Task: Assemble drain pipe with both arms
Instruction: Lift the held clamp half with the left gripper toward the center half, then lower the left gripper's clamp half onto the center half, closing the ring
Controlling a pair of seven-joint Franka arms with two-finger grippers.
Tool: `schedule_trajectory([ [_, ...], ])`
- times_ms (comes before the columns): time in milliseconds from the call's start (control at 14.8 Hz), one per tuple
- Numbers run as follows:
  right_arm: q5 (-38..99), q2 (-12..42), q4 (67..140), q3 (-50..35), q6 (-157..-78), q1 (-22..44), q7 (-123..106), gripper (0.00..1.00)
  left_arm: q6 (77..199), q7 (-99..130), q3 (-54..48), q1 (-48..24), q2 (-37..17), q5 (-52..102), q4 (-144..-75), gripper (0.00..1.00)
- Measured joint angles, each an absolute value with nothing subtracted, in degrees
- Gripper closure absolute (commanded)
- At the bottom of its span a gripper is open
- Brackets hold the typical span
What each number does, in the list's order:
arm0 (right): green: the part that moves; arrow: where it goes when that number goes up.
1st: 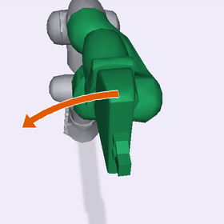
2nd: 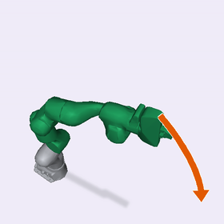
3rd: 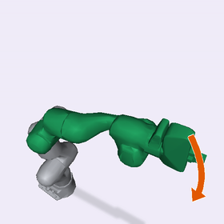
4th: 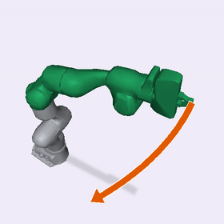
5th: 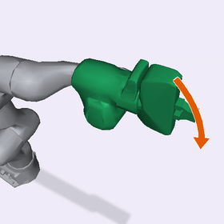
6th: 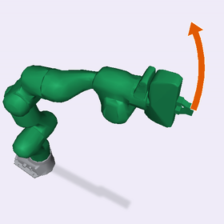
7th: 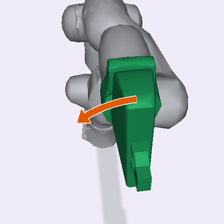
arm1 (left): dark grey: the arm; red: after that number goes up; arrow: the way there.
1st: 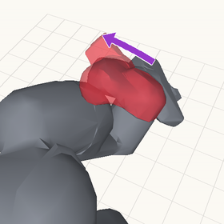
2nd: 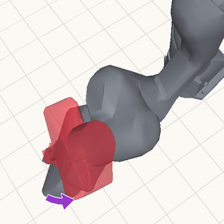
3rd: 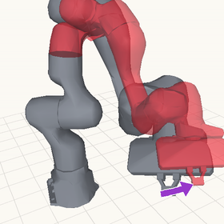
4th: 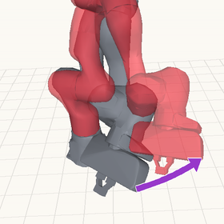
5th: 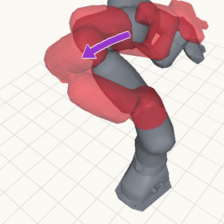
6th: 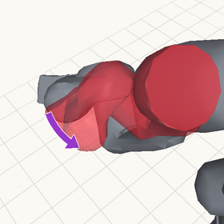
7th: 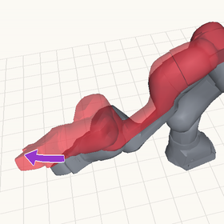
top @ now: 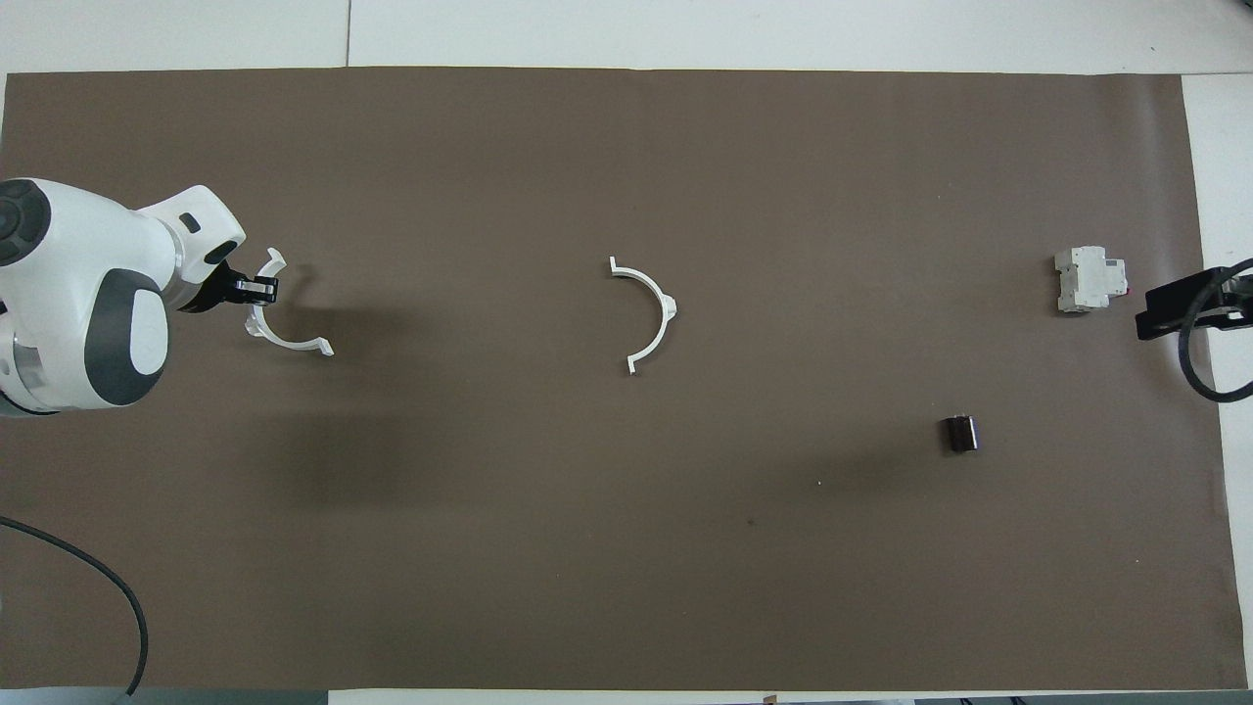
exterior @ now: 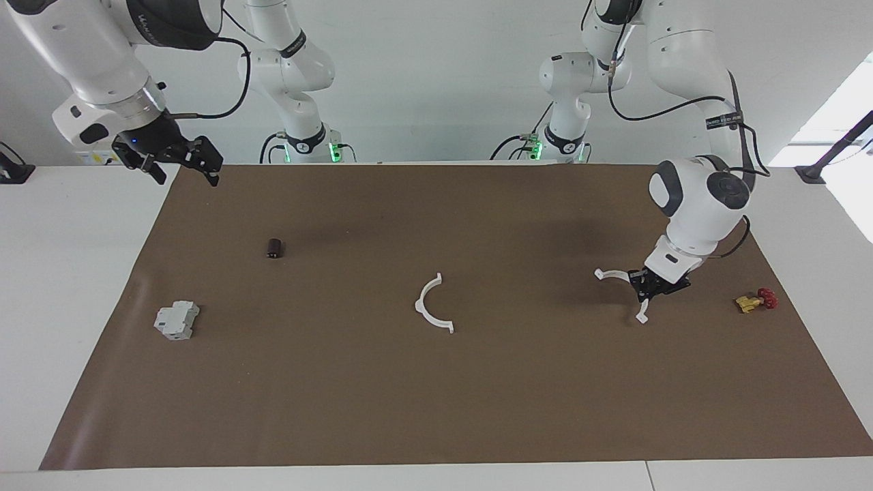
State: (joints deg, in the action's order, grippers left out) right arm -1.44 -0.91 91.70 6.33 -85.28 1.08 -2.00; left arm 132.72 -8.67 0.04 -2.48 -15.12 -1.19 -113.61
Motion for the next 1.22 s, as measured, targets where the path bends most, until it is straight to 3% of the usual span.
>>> schedule_trajectory([
  [677, -0.1, -0.9, 91.7, 6.4, -86.3, -0.6, -3.8, 0.00, 132.8, -3.3, -0.2, -17.4, -15.8, -3.2, -108.8, 1.00],
  [948, 0.3, -0.8, 91.7, 6.5, -86.6, -1.4, -3.8, 0.00, 132.8, 8.1, -0.2, -24.4, -20.5, -3.3, -102.8, 1.00],
  [1219, 0.3, -0.7, 91.7, 6.5, -86.8, -1.3, -3.9, 0.00, 132.8, 10.8, -0.2, -27.0, -24.2, -3.4, -98.8, 1.00],
])
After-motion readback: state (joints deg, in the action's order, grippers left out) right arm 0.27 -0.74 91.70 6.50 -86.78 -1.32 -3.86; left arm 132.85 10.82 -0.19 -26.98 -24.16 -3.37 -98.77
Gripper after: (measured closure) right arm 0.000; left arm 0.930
